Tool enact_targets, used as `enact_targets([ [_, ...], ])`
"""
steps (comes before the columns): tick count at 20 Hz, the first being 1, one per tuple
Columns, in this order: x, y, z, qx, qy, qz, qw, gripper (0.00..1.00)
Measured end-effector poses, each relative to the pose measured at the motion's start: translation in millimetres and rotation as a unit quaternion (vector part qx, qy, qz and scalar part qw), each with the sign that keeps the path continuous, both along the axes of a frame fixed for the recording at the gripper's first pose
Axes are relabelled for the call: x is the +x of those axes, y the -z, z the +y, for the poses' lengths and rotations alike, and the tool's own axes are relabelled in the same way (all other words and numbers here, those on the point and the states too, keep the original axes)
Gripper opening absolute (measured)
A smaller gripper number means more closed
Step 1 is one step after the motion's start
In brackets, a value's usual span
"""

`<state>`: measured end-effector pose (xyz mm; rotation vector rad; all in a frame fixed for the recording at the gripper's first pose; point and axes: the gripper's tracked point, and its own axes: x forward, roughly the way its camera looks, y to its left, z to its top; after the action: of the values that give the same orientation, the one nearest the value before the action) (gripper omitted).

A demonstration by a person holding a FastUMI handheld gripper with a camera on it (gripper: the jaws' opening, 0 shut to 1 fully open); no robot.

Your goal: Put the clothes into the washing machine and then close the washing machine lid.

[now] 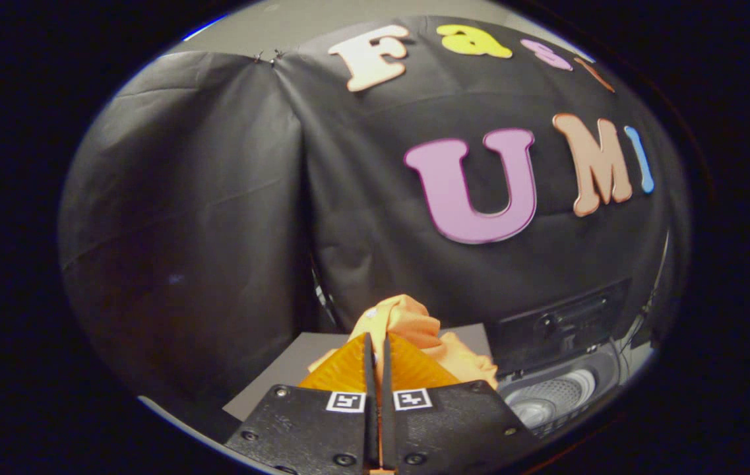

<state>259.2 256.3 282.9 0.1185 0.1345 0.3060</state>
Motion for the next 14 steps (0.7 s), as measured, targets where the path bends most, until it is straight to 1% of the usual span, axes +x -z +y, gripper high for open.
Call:
enact_targets([
  [3, -21.8, -40.1, -28.3, 0.011, 0.015, -0.021, 1.000, 0.02],
  [7, -35.4, -64.0, -63.6, 0.016, 0.037, -0.031, 0.999, 0.01],
  [11, -29.7, -67.7, -110.8, 0.000, 0.062, -0.045, 0.997, 0.02],
  [14, -25.5, -62.5, -143.0, -0.038, 0.093, -0.057, 0.993, 0.01],
])
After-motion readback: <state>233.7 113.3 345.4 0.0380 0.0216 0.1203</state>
